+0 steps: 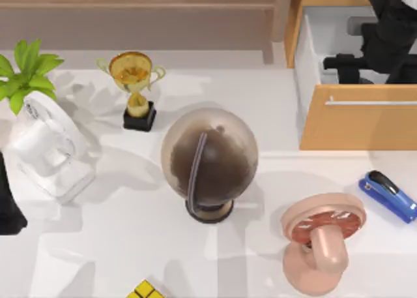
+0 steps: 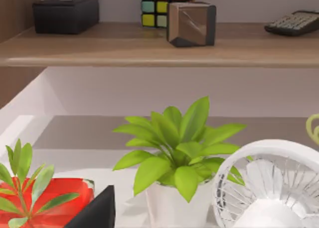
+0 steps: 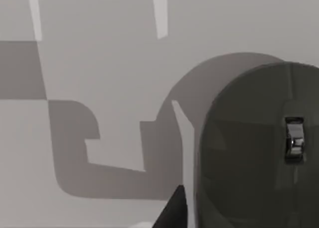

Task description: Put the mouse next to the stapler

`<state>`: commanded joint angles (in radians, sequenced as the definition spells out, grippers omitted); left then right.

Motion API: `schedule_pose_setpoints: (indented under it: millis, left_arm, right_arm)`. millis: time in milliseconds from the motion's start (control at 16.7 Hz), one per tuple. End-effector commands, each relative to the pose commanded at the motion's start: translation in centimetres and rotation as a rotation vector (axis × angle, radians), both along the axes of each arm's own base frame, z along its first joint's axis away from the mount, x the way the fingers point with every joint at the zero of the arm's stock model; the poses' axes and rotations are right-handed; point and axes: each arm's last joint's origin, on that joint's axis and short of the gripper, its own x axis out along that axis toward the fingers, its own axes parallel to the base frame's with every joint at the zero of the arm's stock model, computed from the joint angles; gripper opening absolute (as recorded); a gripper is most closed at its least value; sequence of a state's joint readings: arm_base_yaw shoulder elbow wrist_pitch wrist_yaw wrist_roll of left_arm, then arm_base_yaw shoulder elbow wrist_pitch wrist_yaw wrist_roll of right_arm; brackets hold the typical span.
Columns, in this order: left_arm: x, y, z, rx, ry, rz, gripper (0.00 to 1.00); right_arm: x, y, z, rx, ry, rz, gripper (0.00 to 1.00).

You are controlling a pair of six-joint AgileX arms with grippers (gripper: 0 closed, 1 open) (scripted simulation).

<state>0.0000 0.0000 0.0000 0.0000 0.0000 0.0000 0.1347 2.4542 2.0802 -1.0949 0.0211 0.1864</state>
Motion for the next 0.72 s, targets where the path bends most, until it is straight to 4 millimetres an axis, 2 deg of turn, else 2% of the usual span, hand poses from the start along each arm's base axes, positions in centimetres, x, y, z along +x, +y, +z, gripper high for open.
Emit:
schedule_pose_setpoints:
  millis: [300,720]
  left_arm:
    - [0.0,0.0,0.0,0.0,0.0,0.0,1.0]
    - [0.0,0.0,0.0,0.0,0.0,0.0,1.0]
  right_arm:
    - [0.0,0.0,0.0,0.0,0.0,0.0,0.02]
    - [0.0,0.0,0.0,0.0,0.0,0.0,0.0]
